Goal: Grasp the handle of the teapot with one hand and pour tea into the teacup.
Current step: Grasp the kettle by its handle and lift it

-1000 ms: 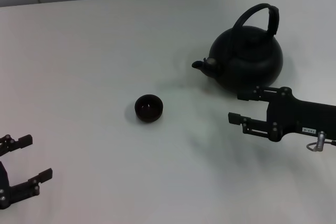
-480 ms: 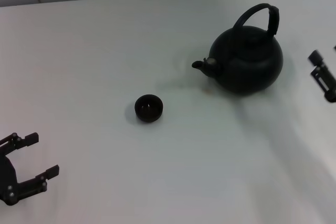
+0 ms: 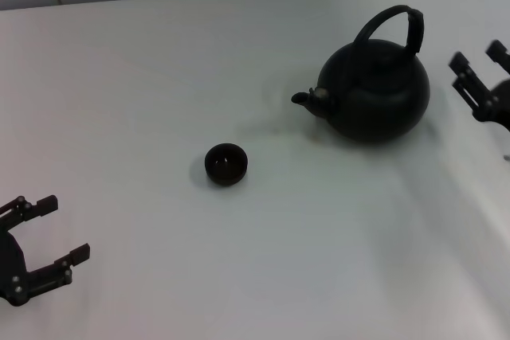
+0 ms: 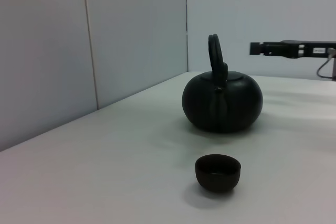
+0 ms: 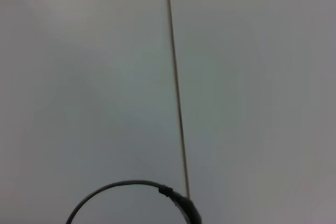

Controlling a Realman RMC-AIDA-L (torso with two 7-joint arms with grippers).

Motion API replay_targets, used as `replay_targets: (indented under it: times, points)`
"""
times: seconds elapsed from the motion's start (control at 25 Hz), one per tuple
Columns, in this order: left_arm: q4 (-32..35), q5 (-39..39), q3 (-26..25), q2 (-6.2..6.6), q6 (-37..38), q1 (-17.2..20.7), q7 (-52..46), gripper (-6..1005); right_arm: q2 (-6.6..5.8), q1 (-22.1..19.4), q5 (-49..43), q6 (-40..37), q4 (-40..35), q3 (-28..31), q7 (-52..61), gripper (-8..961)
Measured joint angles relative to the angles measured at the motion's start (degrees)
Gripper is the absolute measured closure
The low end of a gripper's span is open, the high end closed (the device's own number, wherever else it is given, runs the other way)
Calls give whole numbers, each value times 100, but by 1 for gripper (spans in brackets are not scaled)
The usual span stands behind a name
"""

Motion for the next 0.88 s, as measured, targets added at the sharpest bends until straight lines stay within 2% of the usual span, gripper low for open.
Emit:
replay_targets:
  times: [0.36, 0.56, 0.88]
  points:
    - [-37, 1, -2, -20, -12, -136, -1, 187, -19, 553, -528, 1049, -482, -96, 877, 333]
    - [-32, 5, 5, -19, 6, -140, -4, 186, -18, 635, -1022, 1149, -725, -144, 1271, 332]
    - [-38, 5, 22, -28, 38, -137, -6, 187, -6, 672, -1052, 1280, -795, -79, 1330, 332]
